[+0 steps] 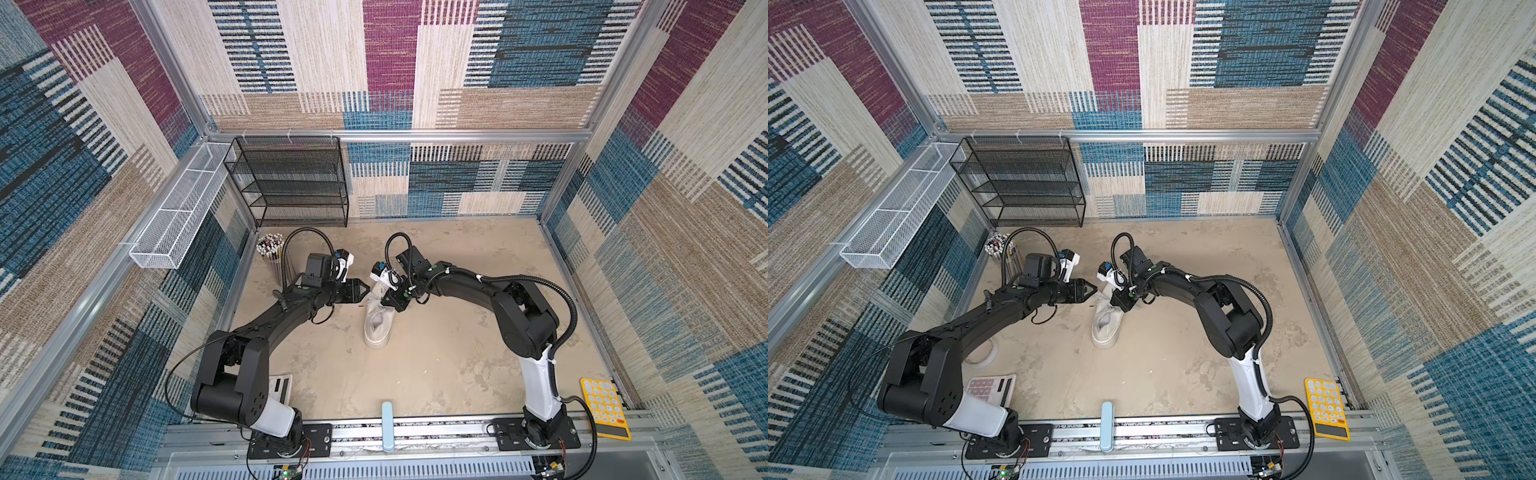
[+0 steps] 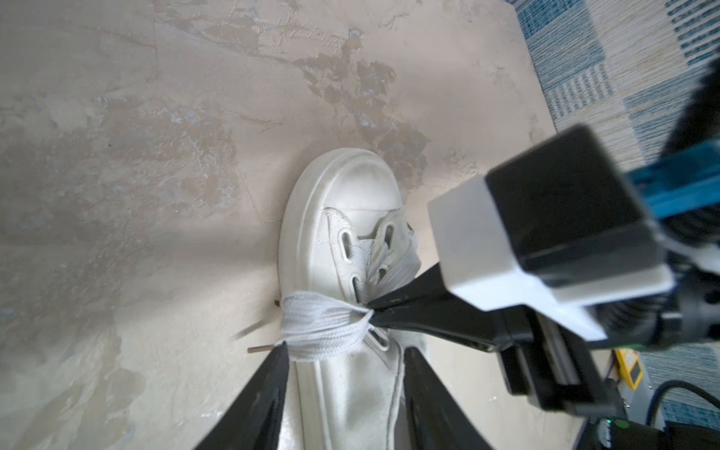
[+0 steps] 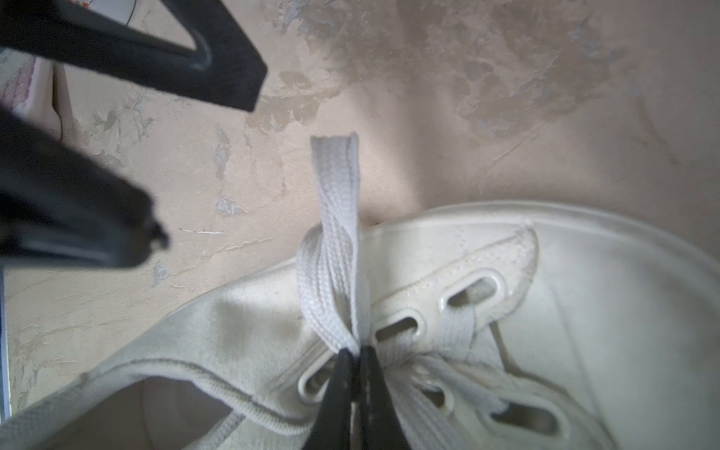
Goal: Tie the shoes
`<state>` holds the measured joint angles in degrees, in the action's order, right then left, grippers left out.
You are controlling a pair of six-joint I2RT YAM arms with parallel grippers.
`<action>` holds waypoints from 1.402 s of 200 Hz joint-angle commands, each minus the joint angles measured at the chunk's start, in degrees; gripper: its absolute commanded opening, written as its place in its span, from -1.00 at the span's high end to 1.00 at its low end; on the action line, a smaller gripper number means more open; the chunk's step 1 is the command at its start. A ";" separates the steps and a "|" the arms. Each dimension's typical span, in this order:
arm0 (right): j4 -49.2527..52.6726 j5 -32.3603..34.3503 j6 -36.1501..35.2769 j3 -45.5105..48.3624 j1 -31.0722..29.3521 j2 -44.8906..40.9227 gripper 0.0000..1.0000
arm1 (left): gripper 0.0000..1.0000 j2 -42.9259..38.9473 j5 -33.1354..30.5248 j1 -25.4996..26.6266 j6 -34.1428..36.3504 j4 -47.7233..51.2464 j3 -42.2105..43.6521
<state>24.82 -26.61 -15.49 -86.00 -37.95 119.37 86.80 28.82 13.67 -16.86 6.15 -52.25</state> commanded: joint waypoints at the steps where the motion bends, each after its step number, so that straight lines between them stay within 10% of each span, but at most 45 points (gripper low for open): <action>1: 3.39 0.16 0.23 -0.19 -0.10 0.28 0.86 | -0.02 0.30 4.88 0.03 -7.69 -4.02 0.80; 94: 3.49 0.33 0.19 0.12 -0.10 0.09 0.86 | 0.00 3.92 4.91 1.10 -12.12 -6.68 1.55; 143: 3.87 0.42 0.23 -0.05 -0.10 0.07 0.86 | 0.09 -0.69 -5.29 2.65 13.66 -2.75 0.81; 225: 4.35 0.68 0.11 0.05 -0.09 0.50 0.86 | 0.05 8.55 26.25 -6.55 48.55 17.64 -13.74; 280: 4.32 0.58 0.26 0.39 -0.10 0.42 0.86 | 0.03 18.11 23.10 -6.60 62.53 30.50 -24.26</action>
<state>25.15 -26.61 -15.49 -86.19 -37.95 119.52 103.59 51.55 7.25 36.56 29.67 -75.18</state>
